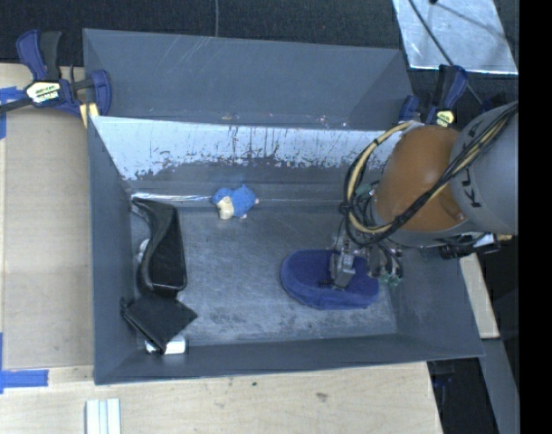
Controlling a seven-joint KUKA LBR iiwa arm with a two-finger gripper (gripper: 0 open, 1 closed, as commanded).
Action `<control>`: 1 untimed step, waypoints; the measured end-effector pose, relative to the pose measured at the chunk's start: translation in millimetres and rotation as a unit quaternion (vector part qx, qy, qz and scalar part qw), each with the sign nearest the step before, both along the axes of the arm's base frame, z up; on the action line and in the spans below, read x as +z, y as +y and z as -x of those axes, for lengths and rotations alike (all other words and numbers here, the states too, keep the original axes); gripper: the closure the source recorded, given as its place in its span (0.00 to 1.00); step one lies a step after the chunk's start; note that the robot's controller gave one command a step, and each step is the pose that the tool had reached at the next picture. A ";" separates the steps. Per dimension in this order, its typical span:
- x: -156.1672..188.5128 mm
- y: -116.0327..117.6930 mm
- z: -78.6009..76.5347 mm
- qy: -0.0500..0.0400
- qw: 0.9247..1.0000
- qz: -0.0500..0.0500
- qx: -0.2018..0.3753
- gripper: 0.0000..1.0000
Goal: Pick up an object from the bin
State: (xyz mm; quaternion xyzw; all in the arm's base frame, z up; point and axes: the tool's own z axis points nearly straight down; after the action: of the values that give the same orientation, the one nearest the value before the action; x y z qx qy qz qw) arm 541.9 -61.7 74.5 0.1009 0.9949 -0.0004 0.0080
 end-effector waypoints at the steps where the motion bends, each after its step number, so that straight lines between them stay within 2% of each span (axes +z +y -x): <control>1: 82.3 29.6 9.0 0.003 1.000 -0.001 0.018 1.00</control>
Offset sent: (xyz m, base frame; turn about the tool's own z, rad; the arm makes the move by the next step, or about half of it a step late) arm -0.0113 0.0284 0.0775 -0.0320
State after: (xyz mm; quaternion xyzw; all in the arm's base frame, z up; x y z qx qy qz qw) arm 532.9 -32.1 156.8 0.0828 0.9966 0.0007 0.0051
